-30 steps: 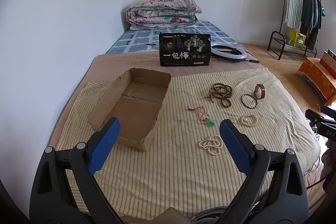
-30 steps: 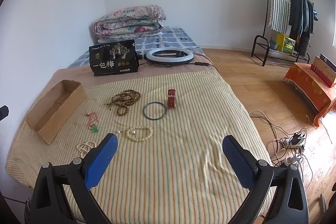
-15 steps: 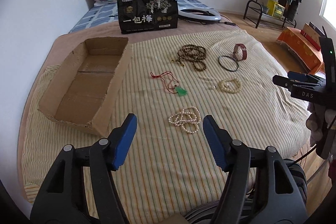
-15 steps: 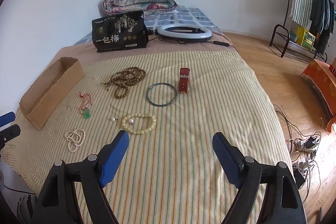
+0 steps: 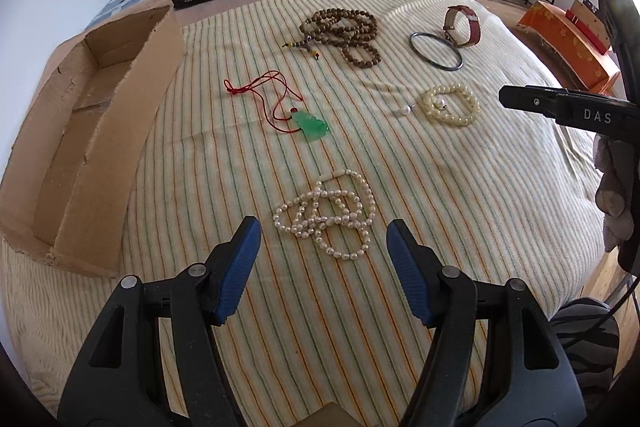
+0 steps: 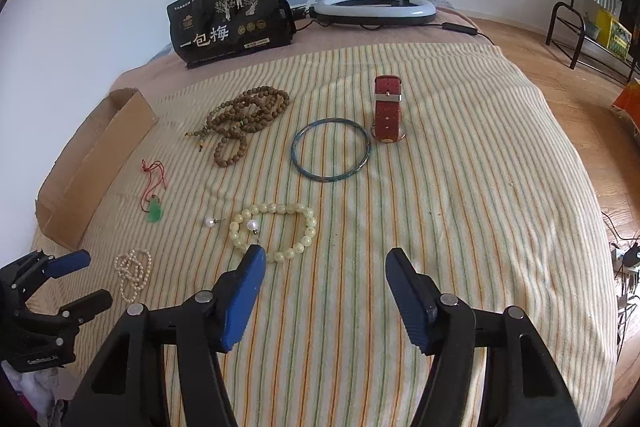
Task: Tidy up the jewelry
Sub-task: 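Grasp the pearl necklace with the left gripper while the right gripper grasps the cream bead bracelet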
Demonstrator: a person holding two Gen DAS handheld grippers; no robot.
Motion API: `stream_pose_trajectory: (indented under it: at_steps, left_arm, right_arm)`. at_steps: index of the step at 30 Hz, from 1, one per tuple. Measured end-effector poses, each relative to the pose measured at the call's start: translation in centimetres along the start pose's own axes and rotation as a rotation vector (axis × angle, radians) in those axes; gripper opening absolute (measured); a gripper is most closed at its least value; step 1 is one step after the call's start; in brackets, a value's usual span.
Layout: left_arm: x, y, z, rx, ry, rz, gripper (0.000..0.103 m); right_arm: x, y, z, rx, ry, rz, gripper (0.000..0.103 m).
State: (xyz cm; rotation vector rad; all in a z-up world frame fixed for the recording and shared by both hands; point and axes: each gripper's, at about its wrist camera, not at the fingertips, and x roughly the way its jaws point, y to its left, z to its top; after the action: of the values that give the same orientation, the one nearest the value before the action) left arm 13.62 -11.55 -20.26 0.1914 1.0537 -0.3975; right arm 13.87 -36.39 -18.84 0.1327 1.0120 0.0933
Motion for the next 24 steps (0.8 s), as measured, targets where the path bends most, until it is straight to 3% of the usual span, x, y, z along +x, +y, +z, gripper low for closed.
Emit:
stream_pose_trajectory:
  at_steps: [10, 17, 19, 21, 24]
  left_arm:
    - [2.8, 0.1, 0.6, 0.023, 0.023, 0.016, 0.068]
    - [3.4, 0.5, 0.3, 0.019, 0.009, -0.004, 0.068]
    - [3.4, 0.5, 0.2, 0.02, 0.006, -0.009, 0.068]
    - [3.3, 0.4, 0.2, 0.024, 0.001, -0.009, 0.064]
    - [3.1, 0.4, 0.1, 0.027, -0.007, -0.017, 0.051]
  right_arm:
    - [3.8, 0.2, 1.3, -0.007, 0.07, 0.017, 0.052]
    - [5.1, 0.7, 1.8, -0.02, 0.096, -0.028, 0.047]
    - [5.2, 0.9, 1.7, -0.035, 0.101, -0.046, 0.042]
    - [5.2, 1.0, 1.7, -0.042, 0.101, -0.048, 0.038]
    - [5.2, 1.0, 1.6, -0.031, 0.1, -0.032, 0.03]
